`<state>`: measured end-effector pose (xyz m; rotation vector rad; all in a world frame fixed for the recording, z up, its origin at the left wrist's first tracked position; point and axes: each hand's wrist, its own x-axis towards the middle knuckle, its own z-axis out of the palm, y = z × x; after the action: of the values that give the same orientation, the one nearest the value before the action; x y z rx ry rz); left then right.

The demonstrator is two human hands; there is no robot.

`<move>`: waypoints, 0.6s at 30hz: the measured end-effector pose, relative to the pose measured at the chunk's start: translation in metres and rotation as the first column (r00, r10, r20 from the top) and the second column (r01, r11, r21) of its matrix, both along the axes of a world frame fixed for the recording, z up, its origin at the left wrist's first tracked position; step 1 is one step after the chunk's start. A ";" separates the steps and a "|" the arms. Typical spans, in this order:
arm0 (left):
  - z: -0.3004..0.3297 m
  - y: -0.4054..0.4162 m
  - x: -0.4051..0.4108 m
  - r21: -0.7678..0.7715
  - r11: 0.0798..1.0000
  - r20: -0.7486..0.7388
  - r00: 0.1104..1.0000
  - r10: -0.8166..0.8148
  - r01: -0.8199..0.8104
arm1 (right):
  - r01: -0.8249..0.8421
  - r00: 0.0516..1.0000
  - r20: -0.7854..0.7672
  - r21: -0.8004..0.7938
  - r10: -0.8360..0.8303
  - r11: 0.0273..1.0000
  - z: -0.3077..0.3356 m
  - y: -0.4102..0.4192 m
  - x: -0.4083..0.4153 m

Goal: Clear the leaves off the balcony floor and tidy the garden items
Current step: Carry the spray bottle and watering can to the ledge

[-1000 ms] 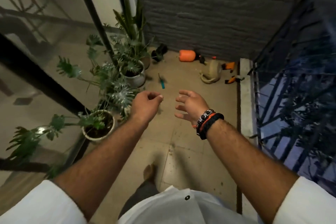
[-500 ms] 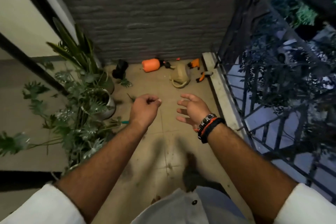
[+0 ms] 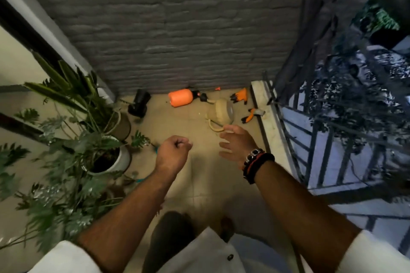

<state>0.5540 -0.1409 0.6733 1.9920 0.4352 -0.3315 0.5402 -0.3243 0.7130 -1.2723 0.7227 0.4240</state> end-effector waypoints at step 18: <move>-0.088 -0.019 0.383 0.213 0.922 -0.166 0.942 -0.292 0.323 | 0.160 0.957 -0.259 0.097 -0.130 0.982 -0.135 -0.044 0.342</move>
<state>0.9370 -0.1603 0.5855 2.2859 0.2482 -0.6371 0.8825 -0.3681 0.5779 -1.0569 0.9854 0.5057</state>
